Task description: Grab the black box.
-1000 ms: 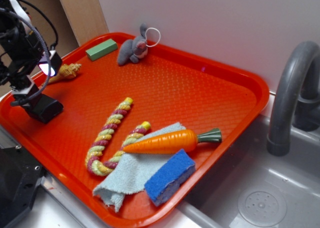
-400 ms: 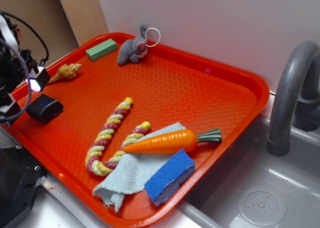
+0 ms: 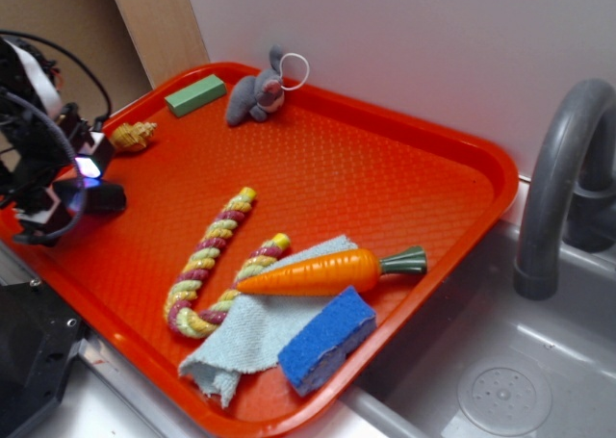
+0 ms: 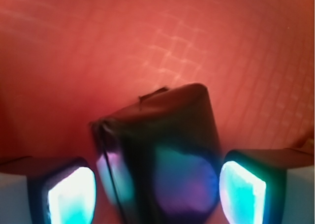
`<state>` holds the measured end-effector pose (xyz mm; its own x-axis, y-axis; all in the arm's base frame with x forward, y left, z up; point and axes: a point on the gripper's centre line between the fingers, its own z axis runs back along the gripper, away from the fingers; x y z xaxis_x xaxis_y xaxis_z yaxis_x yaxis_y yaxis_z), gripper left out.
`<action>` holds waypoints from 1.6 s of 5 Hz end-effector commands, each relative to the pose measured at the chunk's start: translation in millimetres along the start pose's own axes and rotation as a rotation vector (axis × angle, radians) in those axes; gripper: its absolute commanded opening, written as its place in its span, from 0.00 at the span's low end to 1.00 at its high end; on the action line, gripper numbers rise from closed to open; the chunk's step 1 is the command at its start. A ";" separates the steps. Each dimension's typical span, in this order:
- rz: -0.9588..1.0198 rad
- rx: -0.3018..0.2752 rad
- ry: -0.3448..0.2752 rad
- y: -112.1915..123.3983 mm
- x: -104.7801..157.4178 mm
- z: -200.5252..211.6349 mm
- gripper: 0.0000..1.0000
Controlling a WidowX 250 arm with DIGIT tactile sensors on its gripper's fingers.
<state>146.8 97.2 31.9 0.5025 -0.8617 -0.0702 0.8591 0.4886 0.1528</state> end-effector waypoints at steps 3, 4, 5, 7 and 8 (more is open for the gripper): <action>0.410 -0.183 -0.021 18.7 -23.4 36.8 0.00; 0.655 -0.116 0.089 11.7 -36.9 87.8 0.00; 0.918 -0.074 -0.021 13.4 -23.7 134.7 0.00; 1.196 -0.040 0.053 22.6 24.2 155.6 0.00; 1.212 -0.043 0.079 25.5 26.5 148.3 0.00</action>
<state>169.4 68.2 174.3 0.9856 0.1689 -0.0078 -0.1669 0.9792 0.1156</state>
